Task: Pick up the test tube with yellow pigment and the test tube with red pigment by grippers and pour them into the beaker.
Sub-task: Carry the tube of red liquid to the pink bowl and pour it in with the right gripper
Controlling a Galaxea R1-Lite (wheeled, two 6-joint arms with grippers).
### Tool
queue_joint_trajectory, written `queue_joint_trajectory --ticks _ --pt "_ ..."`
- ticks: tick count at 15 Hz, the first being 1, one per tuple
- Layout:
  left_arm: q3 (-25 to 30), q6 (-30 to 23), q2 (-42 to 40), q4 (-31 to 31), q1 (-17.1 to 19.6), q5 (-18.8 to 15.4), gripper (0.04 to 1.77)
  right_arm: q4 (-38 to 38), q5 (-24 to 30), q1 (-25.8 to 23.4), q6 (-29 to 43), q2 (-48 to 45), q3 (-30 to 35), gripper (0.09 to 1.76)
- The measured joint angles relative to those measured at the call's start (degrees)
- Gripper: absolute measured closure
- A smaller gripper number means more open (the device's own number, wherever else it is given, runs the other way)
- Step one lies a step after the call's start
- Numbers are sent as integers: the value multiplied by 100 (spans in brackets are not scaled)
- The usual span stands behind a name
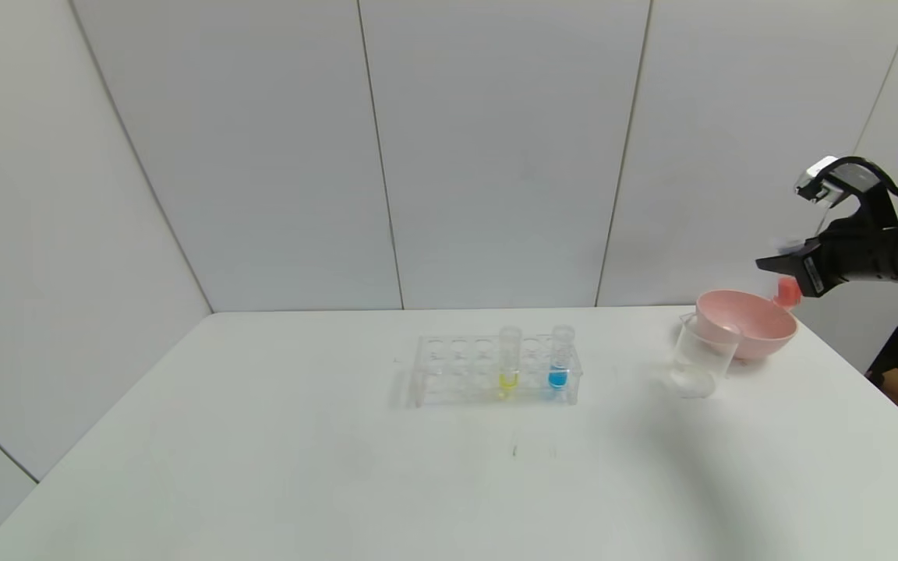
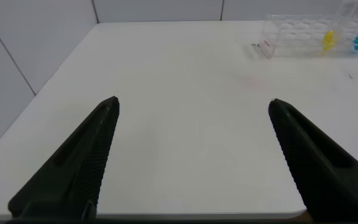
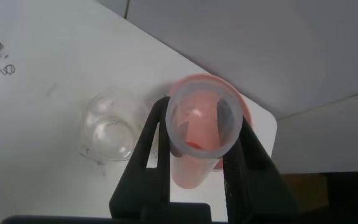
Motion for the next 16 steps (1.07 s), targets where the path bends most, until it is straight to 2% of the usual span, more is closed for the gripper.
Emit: queue_joint_trajectory --ticks 2,6,9,12,16 --pt "0 0 0 2 0 0 9 351 41 -133 -323 245 -396 131" --pt "0 0 0 0 0 -2 9 1941 85 -202 -703 590 -1438 131" --pt "0 2 0 0 0 -2 9 3044 597 -329 -1642 817 -2260 131" --pt "0 0 0 0 0 -2 9 3372 780 -491 -2706 1003 -2649 131" --pt "0 0 0 0 0 -2 9 3424 792 -455 -3454 1211 -2892 131"
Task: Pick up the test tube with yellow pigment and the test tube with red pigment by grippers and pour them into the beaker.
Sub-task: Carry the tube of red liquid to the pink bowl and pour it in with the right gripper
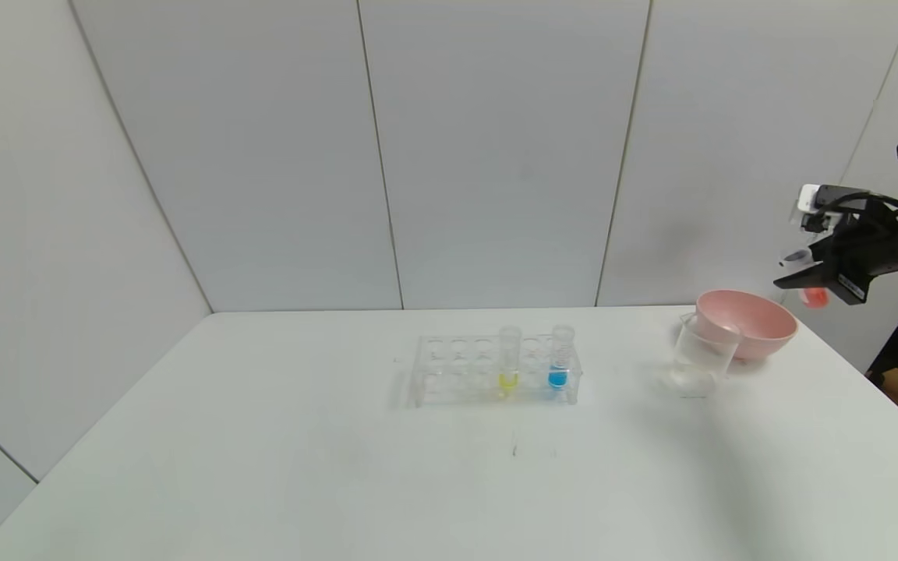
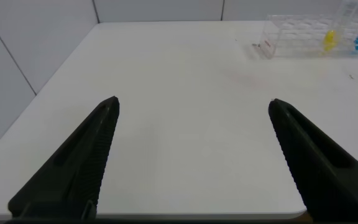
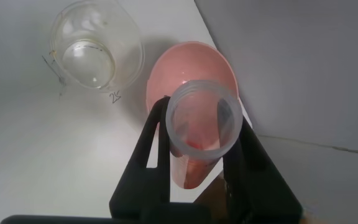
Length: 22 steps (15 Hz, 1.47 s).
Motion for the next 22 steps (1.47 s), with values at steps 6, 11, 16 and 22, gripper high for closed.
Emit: queue_joint_trajectory --ticks 6,11,16,22 --pt "0 0 0 0 0 0 9 -79 -441 438 -340 215 -132 131" --pt "0 0 0 0 0 2 9 -255 -1470 824 -339 286 -177 131" --pt "0 0 0 0 0 0 9 -173 -1520 917 -343 315 -176 131" --pt "0 0 0 0 0 2 9 -90 -1538 846 -345 319 -144 131"
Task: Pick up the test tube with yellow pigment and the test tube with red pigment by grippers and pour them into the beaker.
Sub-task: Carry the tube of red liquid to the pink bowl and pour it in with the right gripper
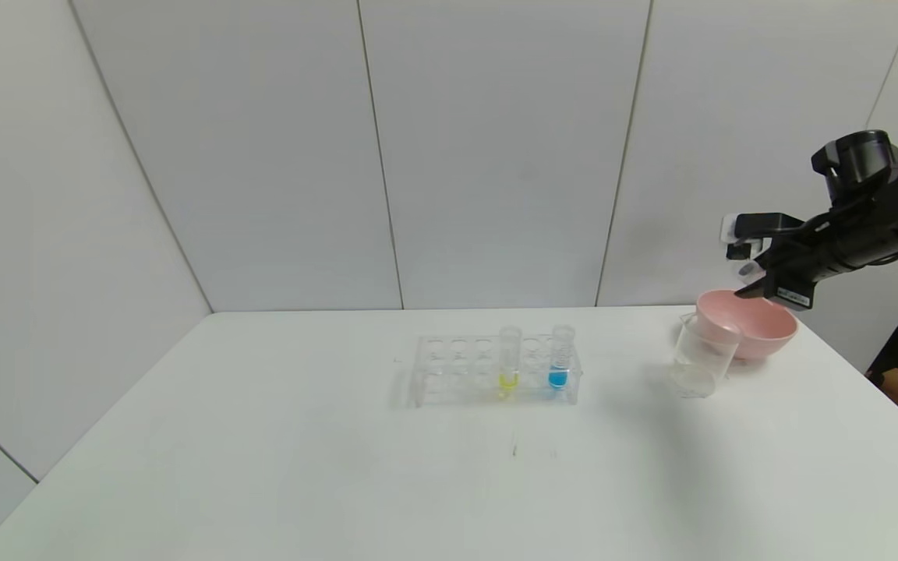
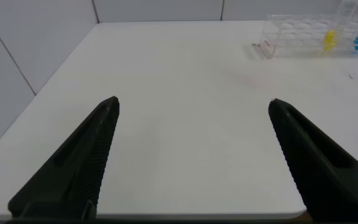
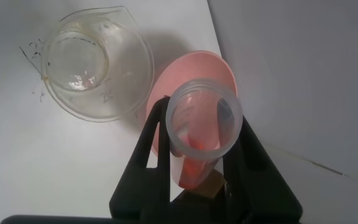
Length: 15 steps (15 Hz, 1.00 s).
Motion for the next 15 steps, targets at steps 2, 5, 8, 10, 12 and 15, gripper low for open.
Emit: queue_joint_trajectory --ticks 2,5,8,10,12,15 --pt "0 0 0 0 0 0 9 2 -9 10 2 0 0 131" --pt "0 0 0 0 0 0 9 6 -215 55 -5 -2 -2 131" --pt "0 0 0 0 -2 0 9 33 -236 41 -11 -6 23 131" --pt "0 0 0 0 0 0 9 46 -244 29 -22 -6 48 131" --pt "0 0 0 0 0 0 9 49 -378 38 -96 -5 87 131" --pt "0 0 0 2 0 0 9 84 -523 66 -165 -5 108 131"
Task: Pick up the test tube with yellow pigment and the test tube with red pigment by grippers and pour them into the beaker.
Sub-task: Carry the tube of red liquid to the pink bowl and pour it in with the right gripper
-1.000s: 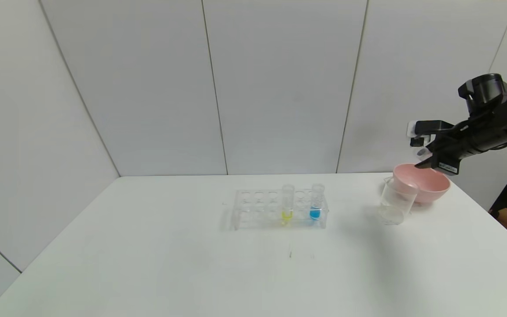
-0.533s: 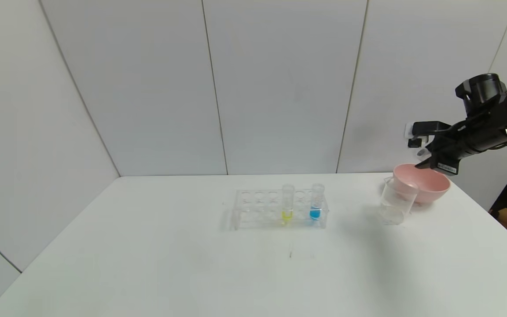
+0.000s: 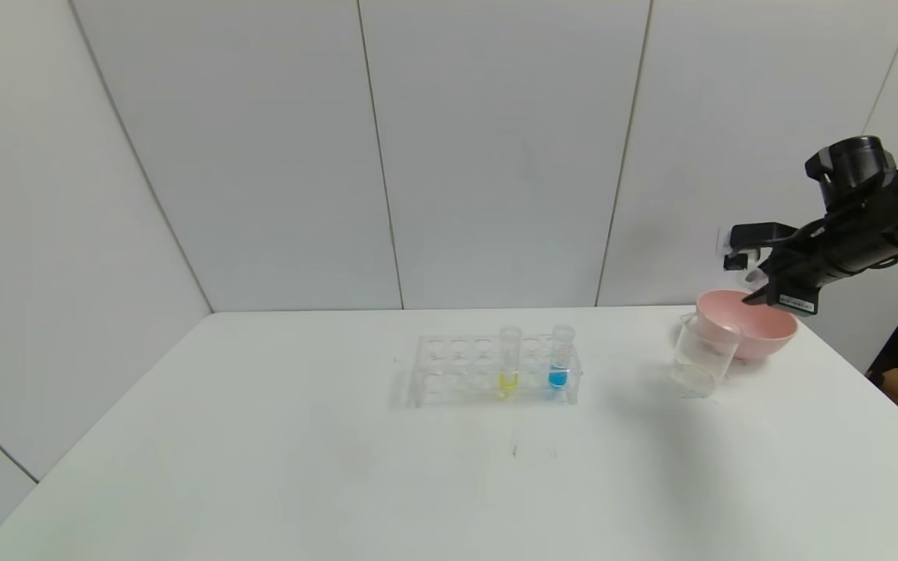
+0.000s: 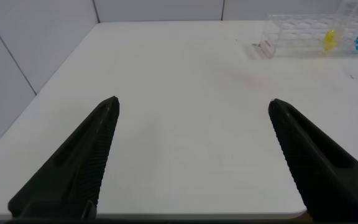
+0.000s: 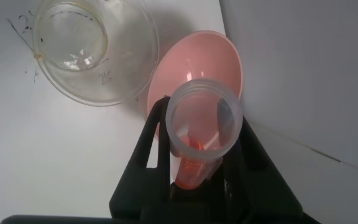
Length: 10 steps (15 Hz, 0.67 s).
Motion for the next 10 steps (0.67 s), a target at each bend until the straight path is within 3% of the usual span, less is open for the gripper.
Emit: queue_joint_trajectory --ticks 10 --pt "0 0 0 -2 0 0 9 261 -571 24 -161 -128 363 131"
